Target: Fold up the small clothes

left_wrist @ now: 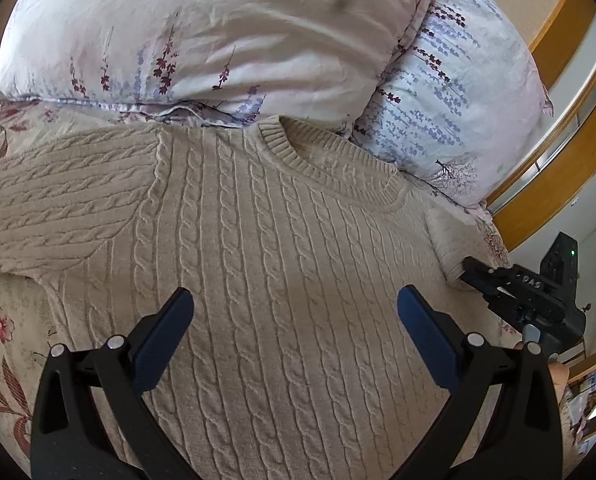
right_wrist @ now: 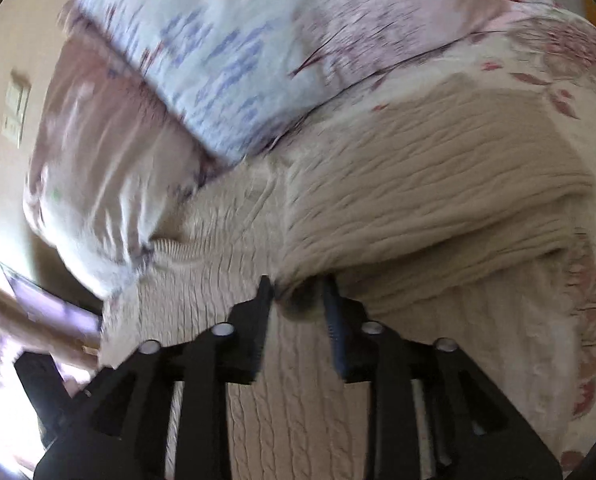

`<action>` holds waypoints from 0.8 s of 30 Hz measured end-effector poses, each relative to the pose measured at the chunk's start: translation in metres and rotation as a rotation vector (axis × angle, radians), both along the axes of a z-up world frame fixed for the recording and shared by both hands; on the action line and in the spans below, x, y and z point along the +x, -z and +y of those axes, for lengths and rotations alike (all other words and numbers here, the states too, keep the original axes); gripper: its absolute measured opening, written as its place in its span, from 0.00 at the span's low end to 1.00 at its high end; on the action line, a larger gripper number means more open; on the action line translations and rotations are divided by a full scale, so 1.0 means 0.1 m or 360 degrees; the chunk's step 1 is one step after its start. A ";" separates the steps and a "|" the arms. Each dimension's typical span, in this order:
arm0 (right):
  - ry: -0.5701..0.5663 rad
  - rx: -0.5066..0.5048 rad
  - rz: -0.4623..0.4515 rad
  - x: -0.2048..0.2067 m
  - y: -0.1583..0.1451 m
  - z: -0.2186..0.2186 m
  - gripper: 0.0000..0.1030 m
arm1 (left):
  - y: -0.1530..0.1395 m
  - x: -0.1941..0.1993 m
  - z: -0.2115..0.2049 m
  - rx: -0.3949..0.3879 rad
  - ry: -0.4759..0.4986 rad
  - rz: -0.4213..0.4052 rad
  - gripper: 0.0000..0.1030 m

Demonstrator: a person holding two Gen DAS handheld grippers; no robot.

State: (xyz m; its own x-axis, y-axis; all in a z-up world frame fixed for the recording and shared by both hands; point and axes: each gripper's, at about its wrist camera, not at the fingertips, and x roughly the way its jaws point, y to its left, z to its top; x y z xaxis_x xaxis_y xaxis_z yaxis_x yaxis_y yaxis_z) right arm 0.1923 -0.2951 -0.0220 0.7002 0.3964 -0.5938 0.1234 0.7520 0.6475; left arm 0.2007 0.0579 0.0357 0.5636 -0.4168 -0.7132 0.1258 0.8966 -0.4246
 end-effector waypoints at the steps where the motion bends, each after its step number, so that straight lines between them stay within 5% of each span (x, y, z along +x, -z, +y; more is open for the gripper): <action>1: 0.0051 0.0008 0.0002 -0.01 -0.01 -0.07 0.35 | 0.01 0.01 0.02 -0.0025 -0.0006 0.0018 0.98; 5: 0.0306 0.0064 0.0062 0.02 -0.01 -0.43 0.34 | 0.06 0.03 0.11 -0.0100 -0.0043 0.0071 0.98; 9: 0.0377 -0.0223 0.0026 0.17 -0.17 -0.41 0.10 | 0.05 0.00 0.17 -0.0108 -0.0046 0.0052 0.97; 14: 0.0053 -0.0415 -0.0293 0.23 -0.67 0.37 0.08 | 0.03 -0.02 0.26 -0.0211 -0.0074 0.0044 0.96; 16: -0.0285 -0.0433 -0.0344 0.27 -0.74 0.86 0.17 | 0.04 0.00 0.29 -0.0295 -0.0095 0.0065 0.95; 18: -0.0662 -0.0400 -0.0235 0.33 -0.61 1.38 0.42 | 0.07 0.01 0.28 -0.0370 -0.0098 0.0097 0.92; 19: -0.0760 -0.0390 -0.0163 0.34 -0.50 1.54 0.47 | 0.09 0.02 0.27 -0.0385 -0.0100 0.0112 0.90; 24: -0.0662 -0.0151 -0.0026 0.20 -0.23 1.28 0.47 | 0.21 0.09 0.24 -0.0492 -0.0124 0.0247 0.77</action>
